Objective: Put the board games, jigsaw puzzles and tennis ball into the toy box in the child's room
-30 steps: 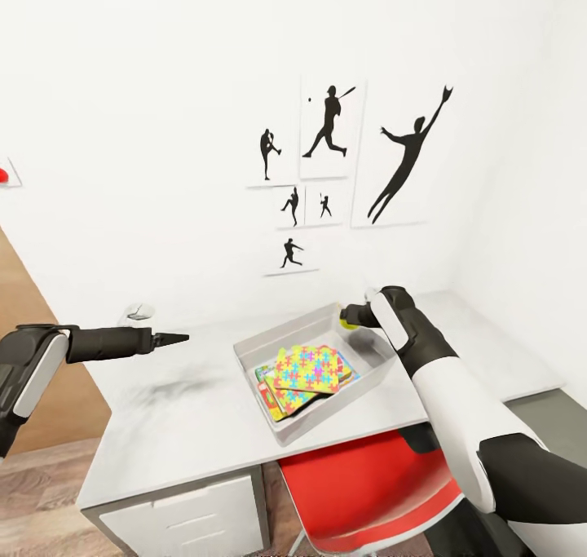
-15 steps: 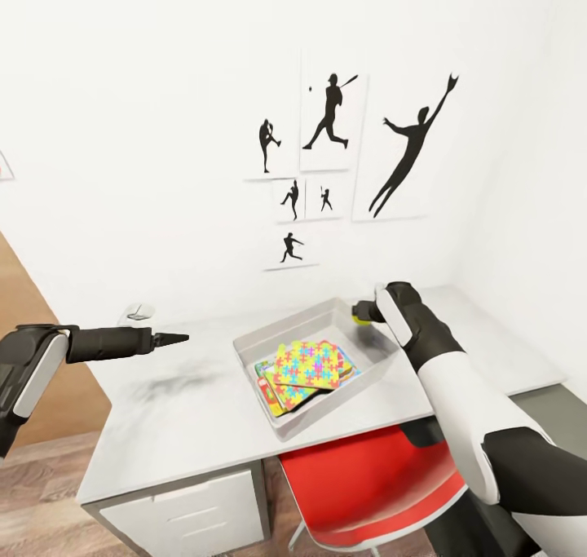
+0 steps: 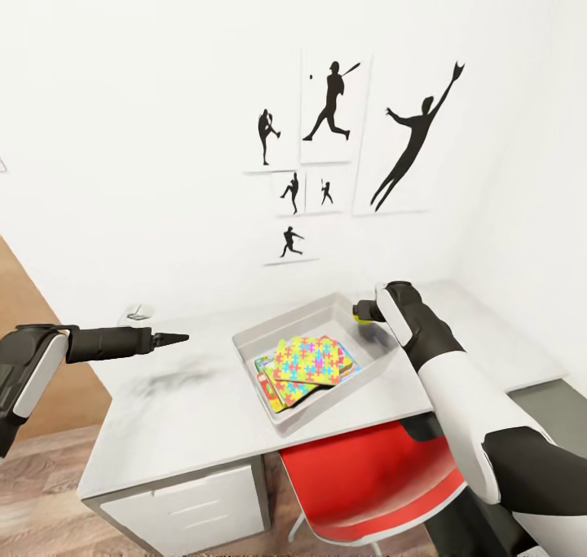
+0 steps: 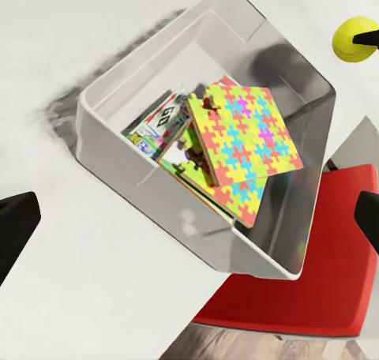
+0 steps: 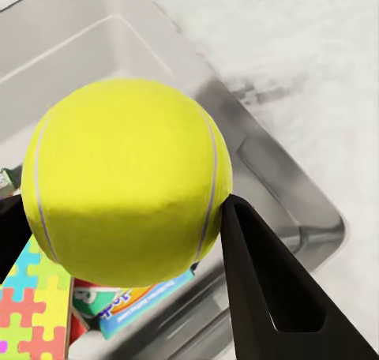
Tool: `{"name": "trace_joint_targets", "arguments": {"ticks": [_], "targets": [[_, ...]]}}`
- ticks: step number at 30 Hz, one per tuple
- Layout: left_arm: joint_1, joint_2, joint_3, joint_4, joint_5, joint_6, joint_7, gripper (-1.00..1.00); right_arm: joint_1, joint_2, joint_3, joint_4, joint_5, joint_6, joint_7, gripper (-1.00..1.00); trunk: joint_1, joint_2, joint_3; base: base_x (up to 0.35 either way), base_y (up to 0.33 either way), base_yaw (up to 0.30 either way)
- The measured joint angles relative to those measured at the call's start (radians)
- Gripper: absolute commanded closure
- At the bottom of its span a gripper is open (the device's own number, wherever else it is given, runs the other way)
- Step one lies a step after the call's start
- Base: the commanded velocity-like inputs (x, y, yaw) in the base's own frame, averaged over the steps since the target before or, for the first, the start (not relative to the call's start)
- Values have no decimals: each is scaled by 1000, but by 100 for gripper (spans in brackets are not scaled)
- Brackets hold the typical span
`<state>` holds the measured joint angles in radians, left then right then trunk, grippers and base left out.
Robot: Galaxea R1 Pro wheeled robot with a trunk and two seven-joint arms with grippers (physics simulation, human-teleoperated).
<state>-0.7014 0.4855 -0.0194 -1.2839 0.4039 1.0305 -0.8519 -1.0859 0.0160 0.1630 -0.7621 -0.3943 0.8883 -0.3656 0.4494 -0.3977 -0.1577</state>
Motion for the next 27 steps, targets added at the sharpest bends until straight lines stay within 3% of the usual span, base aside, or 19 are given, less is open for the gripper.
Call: {"name": "trace_joint_targets", "arguments": {"ticks": [26,27], "targets": [[0,0,1,0,0,0,-1,-100,6,4,6,-3,0,3,5,100,0,0,-8,0,0,0],[0,0,1,0,0,0,-1,-100,6,4,6,-3,0,3,5,-100,0,0,-8,0,0,0]]}}
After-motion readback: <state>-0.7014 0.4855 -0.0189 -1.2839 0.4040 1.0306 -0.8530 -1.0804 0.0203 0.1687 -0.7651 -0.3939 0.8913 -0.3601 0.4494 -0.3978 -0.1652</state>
